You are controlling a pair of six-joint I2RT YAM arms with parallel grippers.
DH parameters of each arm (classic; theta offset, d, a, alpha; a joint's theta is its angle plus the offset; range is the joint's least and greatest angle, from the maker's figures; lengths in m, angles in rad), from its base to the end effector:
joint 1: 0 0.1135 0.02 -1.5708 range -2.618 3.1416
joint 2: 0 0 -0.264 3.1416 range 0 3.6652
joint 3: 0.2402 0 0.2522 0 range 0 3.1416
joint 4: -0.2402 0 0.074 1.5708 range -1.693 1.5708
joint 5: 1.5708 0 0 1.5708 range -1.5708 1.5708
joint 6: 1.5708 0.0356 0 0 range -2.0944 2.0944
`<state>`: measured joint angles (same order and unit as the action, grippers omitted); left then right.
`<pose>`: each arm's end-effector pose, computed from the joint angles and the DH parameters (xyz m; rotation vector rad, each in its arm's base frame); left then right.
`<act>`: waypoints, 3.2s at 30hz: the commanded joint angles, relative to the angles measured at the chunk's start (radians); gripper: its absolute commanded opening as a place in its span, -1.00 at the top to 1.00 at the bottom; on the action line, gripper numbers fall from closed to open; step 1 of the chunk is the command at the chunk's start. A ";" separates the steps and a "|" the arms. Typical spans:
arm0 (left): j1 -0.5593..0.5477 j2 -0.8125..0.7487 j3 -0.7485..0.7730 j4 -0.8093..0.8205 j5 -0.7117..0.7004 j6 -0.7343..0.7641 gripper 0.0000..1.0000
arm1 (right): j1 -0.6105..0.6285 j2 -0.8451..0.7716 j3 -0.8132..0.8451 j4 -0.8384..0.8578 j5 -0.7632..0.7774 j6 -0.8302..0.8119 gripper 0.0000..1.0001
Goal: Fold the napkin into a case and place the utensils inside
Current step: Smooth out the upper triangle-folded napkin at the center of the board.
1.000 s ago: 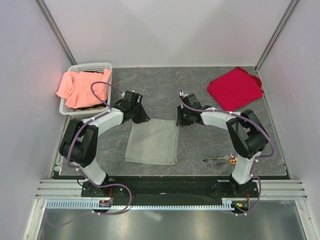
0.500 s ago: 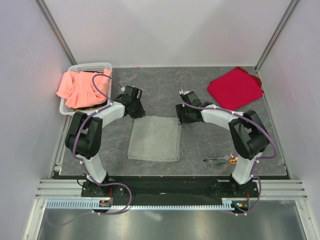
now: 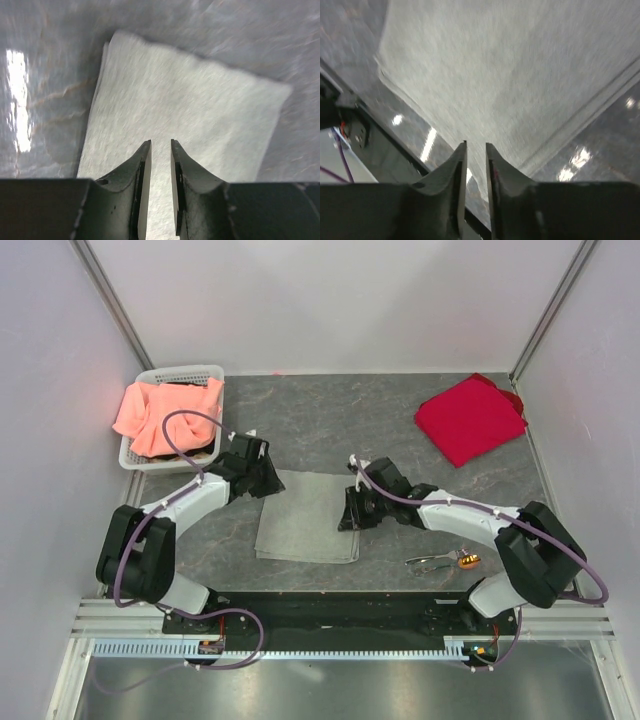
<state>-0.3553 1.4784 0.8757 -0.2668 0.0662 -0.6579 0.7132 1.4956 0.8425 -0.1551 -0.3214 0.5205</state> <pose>0.2824 -0.1073 0.2033 -0.3483 2.4861 -0.5182 0.2238 0.2085 0.1976 -0.4090 2.5148 0.9258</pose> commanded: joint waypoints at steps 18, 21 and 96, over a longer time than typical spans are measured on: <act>-0.500 -0.186 -0.083 0.015 -0.054 -0.128 -0.01 | -0.030 -0.297 -0.258 -0.095 0.142 0.163 0.29; -0.603 -0.088 -0.034 -0.012 -0.149 -0.146 -0.01 | -0.063 -0.302 -0.325 0.006 0.084 0.226 0.40; -0.847 0.226 0.238 -0.138 -0.237 -0.209 0.85 | -0.011 -0.072 -0.585 0.641 -0.107 0.446 0.79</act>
<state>-1.1870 1.7081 1.0782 -0.4526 -0.2008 -0.8223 0.6968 1.4075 0.2859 0.3950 -0.4473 0.9272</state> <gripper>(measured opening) 0.087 0.116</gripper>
